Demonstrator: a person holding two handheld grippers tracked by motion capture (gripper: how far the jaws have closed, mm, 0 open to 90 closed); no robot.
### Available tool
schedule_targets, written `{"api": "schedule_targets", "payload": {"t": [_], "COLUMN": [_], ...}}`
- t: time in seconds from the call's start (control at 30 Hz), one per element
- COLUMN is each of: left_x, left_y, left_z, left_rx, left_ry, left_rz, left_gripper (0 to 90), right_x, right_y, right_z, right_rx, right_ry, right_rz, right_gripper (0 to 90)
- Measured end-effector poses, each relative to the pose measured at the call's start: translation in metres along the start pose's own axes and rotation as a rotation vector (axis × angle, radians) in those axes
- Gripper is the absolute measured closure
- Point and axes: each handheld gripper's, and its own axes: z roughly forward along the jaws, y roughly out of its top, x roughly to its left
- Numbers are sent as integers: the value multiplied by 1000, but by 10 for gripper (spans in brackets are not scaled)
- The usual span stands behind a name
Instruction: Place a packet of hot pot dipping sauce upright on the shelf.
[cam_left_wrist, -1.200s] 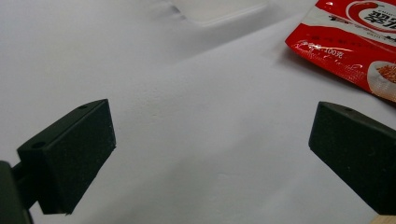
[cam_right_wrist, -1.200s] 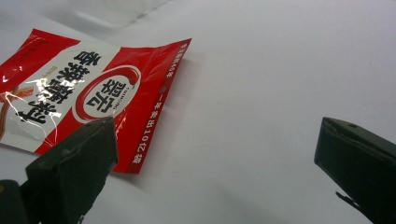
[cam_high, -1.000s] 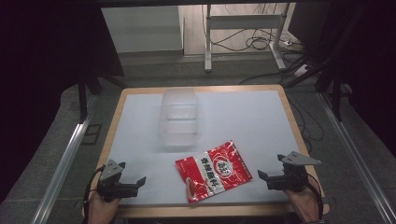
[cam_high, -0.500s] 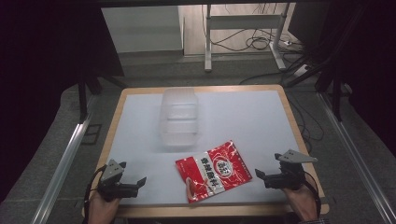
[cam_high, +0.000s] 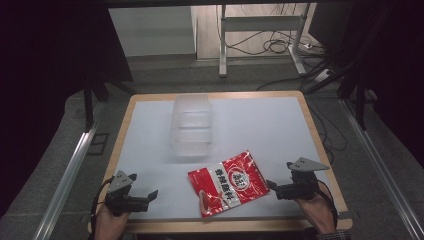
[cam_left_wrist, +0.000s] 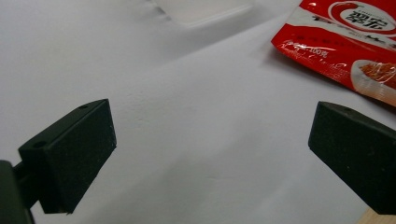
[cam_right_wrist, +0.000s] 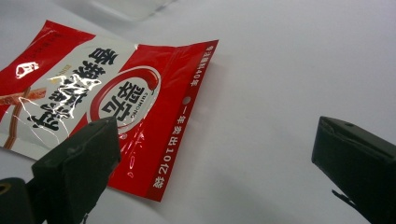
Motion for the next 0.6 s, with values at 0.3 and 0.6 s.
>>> {"api": "schedule_targets", "payload": {"t": [0.3, 0.6], "left_x": [0, -3], "left_y": [0, 0], "left_z": [0, 3], "left_rx": [3, 22], "left_ry": [14, 14], "left_rz": [2, 29], "left_gripper": [0, 0], "right_x": [1, 4], "right_y": [5, 14], "right_z": [10, 23], "right_rx": [23, 75], "right_ry": [16, 51], "right_rz": [29, 30], "right_gripper": [0, 0]}}
